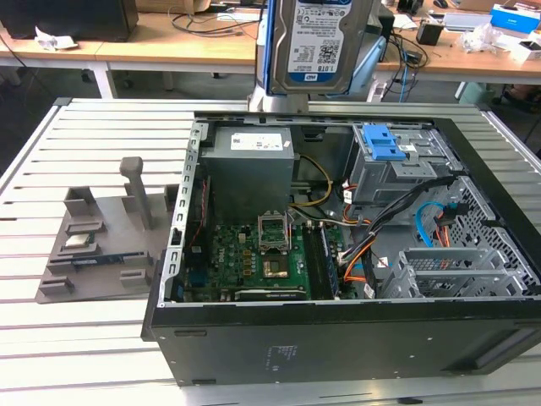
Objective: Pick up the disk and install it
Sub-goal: 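Pick up the disk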
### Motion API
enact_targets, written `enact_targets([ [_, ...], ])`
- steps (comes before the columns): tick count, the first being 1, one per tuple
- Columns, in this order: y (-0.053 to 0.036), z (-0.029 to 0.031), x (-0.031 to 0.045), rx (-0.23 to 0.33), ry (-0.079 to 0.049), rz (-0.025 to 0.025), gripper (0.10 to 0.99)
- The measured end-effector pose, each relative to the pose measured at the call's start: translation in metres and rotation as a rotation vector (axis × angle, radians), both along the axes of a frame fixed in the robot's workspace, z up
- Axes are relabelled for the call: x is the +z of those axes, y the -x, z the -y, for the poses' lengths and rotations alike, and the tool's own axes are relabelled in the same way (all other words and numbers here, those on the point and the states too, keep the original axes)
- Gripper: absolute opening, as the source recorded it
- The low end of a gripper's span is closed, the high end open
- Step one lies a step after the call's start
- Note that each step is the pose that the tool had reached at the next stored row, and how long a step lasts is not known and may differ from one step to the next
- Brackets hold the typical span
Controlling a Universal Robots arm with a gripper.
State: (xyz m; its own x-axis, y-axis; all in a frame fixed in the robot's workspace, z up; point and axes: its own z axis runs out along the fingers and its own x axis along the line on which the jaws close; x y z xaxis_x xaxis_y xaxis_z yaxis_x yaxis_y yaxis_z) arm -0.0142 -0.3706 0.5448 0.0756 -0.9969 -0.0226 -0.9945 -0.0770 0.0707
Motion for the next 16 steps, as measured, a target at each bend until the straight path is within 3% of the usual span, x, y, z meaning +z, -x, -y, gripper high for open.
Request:
enact_targets([
  [16, 0.0, 0.0422, -0.0009, 0.0, 0.0, 0.0, 0.365],
])
